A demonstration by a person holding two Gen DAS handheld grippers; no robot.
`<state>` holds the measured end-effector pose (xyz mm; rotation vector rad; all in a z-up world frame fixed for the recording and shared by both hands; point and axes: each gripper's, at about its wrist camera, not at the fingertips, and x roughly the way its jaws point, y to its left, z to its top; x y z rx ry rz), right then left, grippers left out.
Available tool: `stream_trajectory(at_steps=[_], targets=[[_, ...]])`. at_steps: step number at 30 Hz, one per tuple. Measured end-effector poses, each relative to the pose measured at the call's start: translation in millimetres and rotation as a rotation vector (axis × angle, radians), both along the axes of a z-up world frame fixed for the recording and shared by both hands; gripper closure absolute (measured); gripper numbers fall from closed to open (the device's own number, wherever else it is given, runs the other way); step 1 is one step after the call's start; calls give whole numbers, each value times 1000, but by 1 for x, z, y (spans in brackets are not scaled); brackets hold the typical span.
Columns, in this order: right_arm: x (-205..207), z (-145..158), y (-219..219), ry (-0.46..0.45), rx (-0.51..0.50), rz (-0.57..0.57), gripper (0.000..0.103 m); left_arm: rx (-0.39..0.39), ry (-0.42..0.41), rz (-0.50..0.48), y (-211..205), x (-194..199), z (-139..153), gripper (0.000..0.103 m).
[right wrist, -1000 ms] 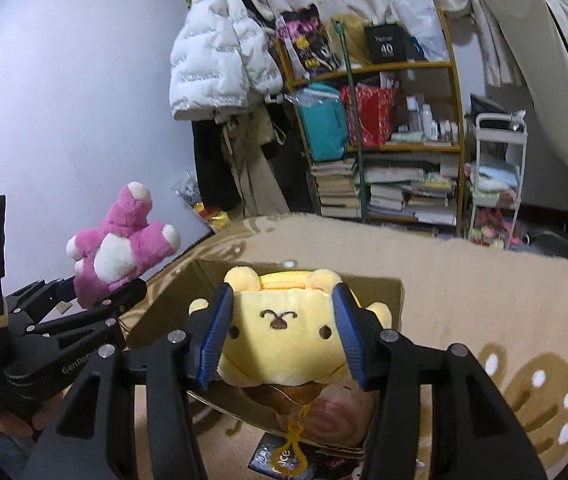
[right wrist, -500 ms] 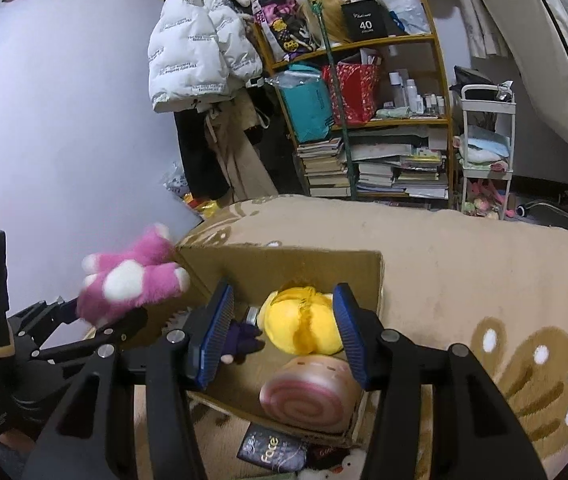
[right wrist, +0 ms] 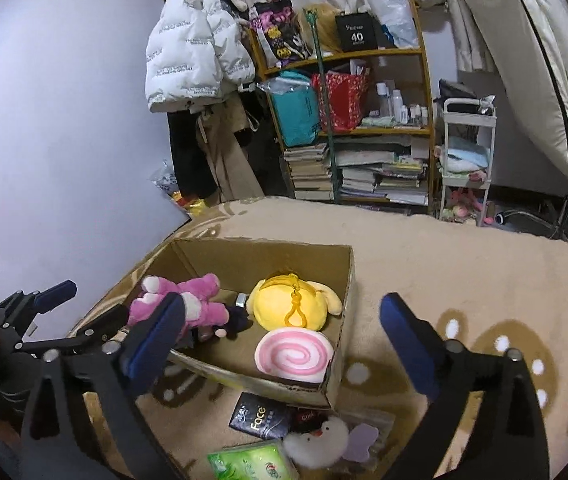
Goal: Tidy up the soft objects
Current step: 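Withdraw both tools from the box toward the remaining tissue packs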
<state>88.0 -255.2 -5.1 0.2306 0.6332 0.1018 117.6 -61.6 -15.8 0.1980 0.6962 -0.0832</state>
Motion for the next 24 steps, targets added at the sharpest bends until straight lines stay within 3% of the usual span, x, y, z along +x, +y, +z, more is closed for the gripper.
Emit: stream_trajectory(at_steps=[2, 7, 24], targets=[[-5, 6, 2, -10, -13, -2, 0, -16, -11, 16, 5, -7, 6, 4], [-23, 15, 4, -3, -28, 11, 0, -34, -35, 35, 10, -29, 20, 4], [-90, 28, 1, 1, -40, -22, 0, -141, 50, 5, 27, -83, 26, 4]])
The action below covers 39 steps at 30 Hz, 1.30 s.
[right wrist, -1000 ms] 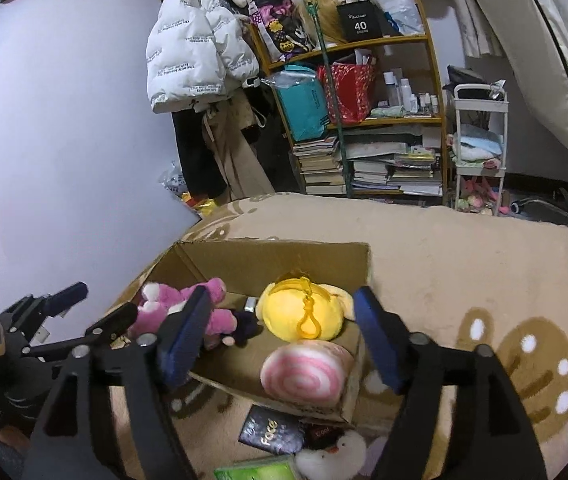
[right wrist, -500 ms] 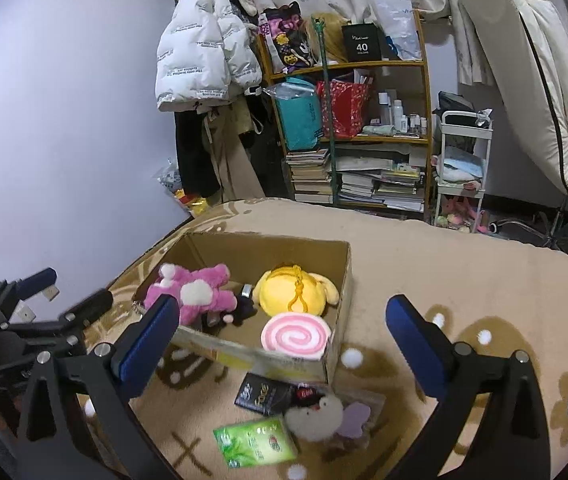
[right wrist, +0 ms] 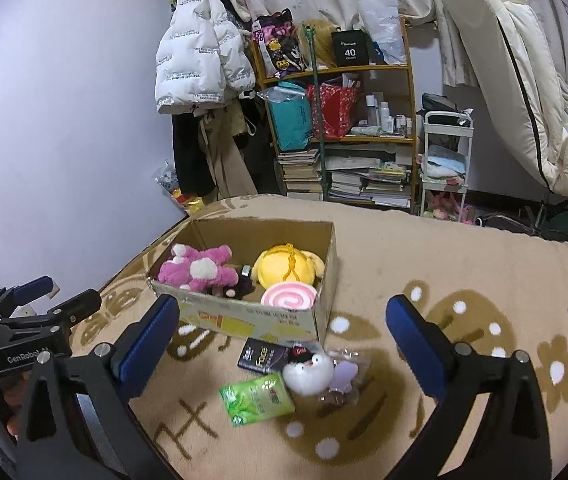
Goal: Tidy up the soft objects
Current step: 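Withdraw both tools from the box toward the remaining tissue packs, then lower the left tool onto the green tissue pack while the right tool lowers onto the bagged white plush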
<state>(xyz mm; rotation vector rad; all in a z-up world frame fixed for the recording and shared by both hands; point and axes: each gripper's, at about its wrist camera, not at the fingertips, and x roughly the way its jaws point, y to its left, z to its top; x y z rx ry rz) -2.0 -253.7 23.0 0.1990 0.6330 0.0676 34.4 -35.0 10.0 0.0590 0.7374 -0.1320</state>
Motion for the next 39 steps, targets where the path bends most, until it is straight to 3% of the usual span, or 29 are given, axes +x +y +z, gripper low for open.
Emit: stream_trajectory(at_steps=[12, 15, 26, 36, 39], targets=[[0, -14, -8, 46, 56, -11, 0, 39, -7, -43, -15, -1, -17, 4], [6, -22, -14, 75, 119, -13, 0, 27, 13, -53, -16, 4, -21, 4], [19, -40, -21, 120, 153, -47, 0, -3, 50, -85, -23, 16, -34, 4], [36, -64, -16, 234, 139, -18, 5, 39, 33, -127, -48, 17, -56, 4], [44, -75, -18, 281, 156, -13, 13, 43, 43, -143, -55, 18, -65, 4]])
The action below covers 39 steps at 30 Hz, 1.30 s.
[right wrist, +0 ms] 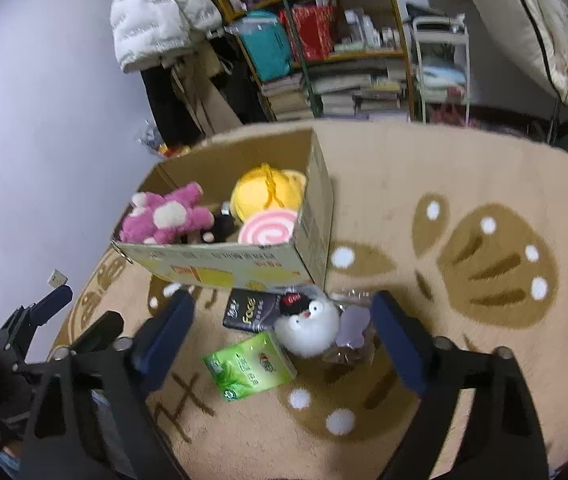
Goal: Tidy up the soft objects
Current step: 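Lower the left tool onto the green tissue pack while the right tool lowers onto the bagged white plush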
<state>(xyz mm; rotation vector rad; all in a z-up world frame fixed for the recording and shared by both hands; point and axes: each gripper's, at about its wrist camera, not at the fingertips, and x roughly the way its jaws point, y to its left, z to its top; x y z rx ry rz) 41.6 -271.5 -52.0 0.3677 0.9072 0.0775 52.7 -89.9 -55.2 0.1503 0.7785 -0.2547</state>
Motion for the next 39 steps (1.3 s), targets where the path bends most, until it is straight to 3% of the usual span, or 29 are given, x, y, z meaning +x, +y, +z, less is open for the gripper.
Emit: stream_trajectory(at_steps=[12, 20, 24, 34, 39], targets=[[20, -34, 2, 128, 5, 3, 19, 20, 28, -81, -32, 4, -37, 4], [32, -64, 2, 241, 33, 18, 39, 48, 86, -141, -51, 6, -61, 4], [34, -68, 4, 259, 33, 26, 39, 74, 123, -155, -58, 6, -71, 4], [35, -86, 1, 320, 47, 2, 39, 34, 260, -204, -64, 9, -91, 4], [38, -91, 4, 337, 36, 15, 39, 64, 280, -218, -72, 8, -100, 4]])
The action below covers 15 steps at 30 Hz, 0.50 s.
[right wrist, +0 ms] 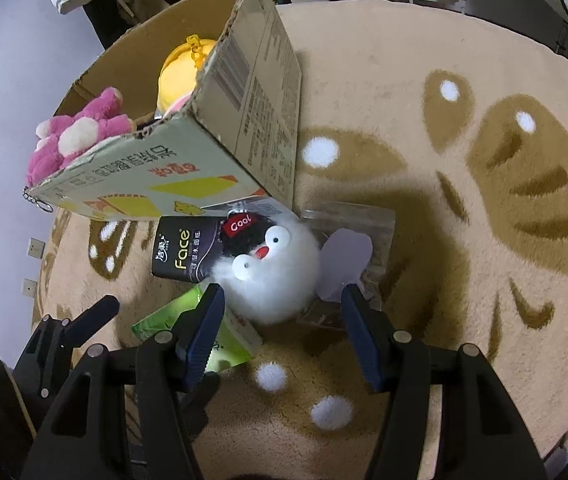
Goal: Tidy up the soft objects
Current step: 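Lower the left tool onto the green tissue pack while the right tool lowers onto the bagged white plush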
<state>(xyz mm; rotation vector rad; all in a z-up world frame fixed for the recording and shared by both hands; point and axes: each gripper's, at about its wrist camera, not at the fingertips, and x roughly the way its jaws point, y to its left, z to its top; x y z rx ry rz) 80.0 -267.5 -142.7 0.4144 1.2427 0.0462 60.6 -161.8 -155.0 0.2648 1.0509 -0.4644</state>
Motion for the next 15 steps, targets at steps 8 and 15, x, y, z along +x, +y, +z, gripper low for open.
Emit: stream_trajectory(at_steps=[8, 15], targets=[[4, -1, 8, -12, -22, 13, 49, -29, 79, 57, 5, 14, -13, 4], [11, -4, 15, -14, -25, 37, 63, -22, 66, 77, 8, 21, -13, 4]])
